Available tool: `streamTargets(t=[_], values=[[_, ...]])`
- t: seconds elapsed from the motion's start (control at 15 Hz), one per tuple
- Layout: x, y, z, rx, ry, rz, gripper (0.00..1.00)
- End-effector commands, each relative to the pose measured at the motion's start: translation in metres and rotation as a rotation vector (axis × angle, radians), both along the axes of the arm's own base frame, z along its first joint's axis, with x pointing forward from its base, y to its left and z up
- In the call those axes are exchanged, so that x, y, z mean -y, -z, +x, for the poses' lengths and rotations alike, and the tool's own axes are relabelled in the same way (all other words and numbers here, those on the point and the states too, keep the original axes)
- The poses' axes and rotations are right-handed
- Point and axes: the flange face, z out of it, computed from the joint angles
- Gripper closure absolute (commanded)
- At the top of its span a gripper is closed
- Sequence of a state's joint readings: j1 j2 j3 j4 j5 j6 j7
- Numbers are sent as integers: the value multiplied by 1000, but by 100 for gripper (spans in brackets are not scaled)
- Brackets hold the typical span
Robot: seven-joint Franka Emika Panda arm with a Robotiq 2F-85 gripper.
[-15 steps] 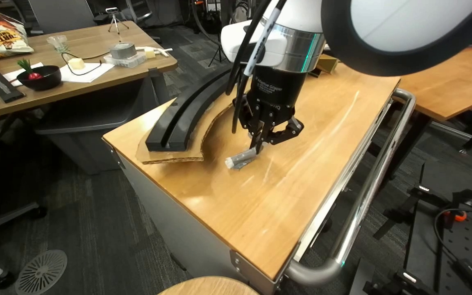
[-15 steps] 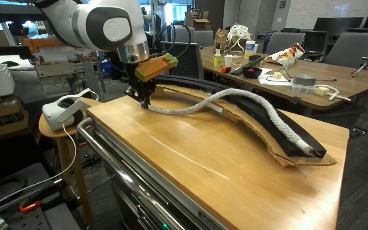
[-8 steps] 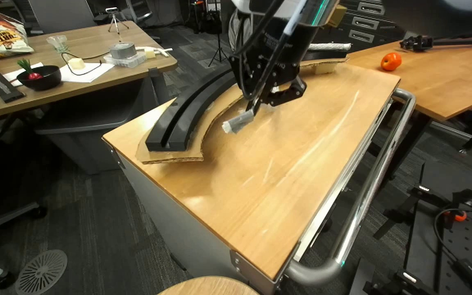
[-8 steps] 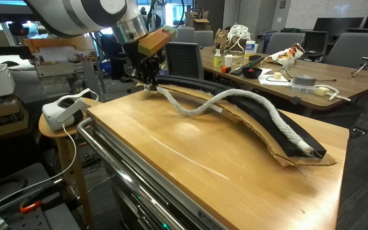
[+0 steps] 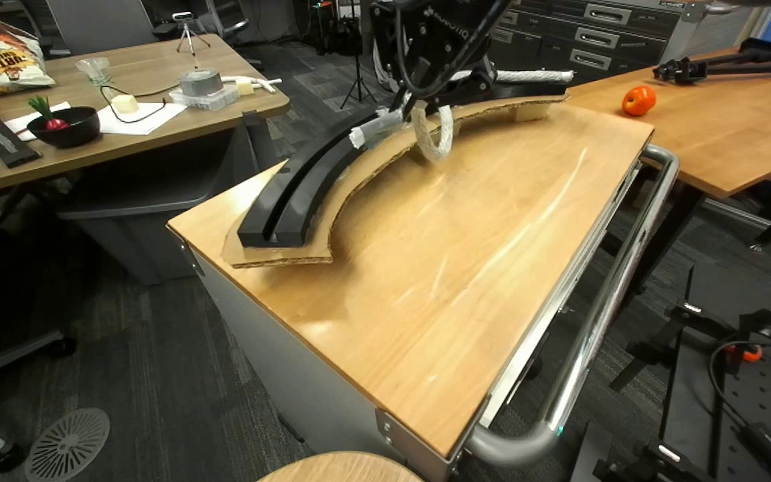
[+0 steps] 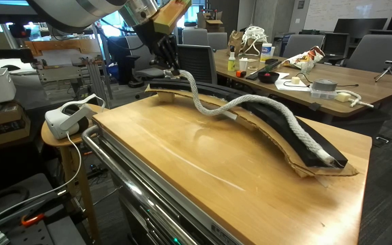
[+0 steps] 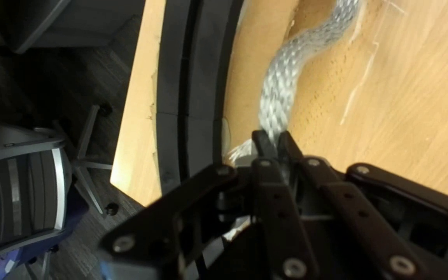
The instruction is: Place the rope along the middle of the black object
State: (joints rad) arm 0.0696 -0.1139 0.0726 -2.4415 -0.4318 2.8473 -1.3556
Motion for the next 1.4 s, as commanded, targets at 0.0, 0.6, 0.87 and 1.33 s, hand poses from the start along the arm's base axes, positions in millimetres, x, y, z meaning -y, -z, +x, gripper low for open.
streamTargets(t=[0.0,0.6,0.87,1.33], values=[[3,-17,15,65,-3,-2,97],[-37,-114,51,181,-74,-99,97],[-44,-114,80,126,-95,-109,97],[-46,-88,123,-33,-158,-52,97]])
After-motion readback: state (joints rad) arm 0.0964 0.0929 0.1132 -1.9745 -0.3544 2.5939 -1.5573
